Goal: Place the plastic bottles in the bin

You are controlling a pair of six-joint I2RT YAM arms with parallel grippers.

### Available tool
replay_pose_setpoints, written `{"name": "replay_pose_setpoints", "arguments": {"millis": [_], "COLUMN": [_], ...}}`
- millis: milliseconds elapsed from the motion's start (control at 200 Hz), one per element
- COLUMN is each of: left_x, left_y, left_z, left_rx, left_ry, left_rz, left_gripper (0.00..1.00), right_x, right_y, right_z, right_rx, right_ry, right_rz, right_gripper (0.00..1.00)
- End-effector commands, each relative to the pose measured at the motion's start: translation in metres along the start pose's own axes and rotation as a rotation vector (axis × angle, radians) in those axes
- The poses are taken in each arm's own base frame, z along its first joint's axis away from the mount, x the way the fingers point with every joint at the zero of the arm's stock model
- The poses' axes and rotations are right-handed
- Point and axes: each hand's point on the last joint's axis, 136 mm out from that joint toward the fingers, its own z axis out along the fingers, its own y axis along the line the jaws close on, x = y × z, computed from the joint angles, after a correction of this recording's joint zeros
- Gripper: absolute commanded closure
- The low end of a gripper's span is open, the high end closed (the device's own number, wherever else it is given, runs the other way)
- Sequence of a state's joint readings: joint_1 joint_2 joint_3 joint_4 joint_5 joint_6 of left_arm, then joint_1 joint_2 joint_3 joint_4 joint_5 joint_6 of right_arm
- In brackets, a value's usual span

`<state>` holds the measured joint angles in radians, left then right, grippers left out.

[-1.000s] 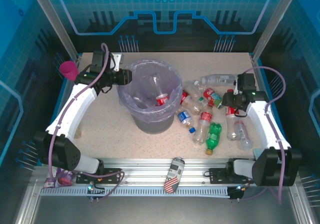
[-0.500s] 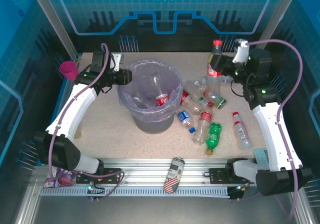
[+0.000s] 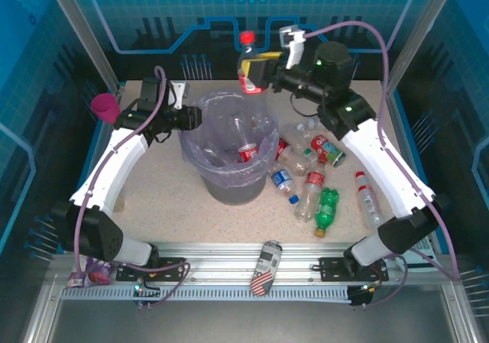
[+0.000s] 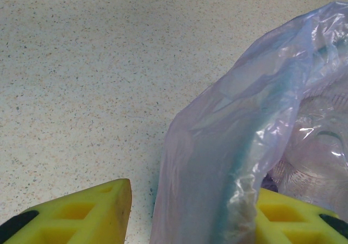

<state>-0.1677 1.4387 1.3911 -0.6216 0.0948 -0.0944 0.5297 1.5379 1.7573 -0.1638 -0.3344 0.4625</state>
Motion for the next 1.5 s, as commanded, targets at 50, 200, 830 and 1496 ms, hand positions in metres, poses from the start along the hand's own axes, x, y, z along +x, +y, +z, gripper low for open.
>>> {"name": "replay_pose_setpoints", "arguments": {"millis": [50, 200, 830, 1496], "left_x": [0.043, 0.044, 0.044, 0.045], "left_y": [0.018, 0.018, 0.020, 0.021], "left_z": [0.023, 0.024, 0.024, 0.025], "left_rx": [-0.062, -0.062, -0.072, -0.078], "left_ry": [0.154, 0.156, 0.159, 0.160], "left_rz": [0.000, -0.001, 0.005, 0.006], "left_gripper": [0.51, 0.51, 0.52, 0.52], "right_x": [0.058, 0.119, 0.276, 0.258], "right_y": [0.013, 0.012, -0.011, -0.004], "right_z": [0.039, 0.056, 0.048, 0.044], "right_rx": [-0.082, -0.077, 0.001, 0.014], "right_ry": [0.163, 0.311, 0.634, 0.662], "right_rz": [0.034, 0.057, 0.152, 0.036], "right_gripper": [0.44, 0.44, 0.42, 0.20]}}
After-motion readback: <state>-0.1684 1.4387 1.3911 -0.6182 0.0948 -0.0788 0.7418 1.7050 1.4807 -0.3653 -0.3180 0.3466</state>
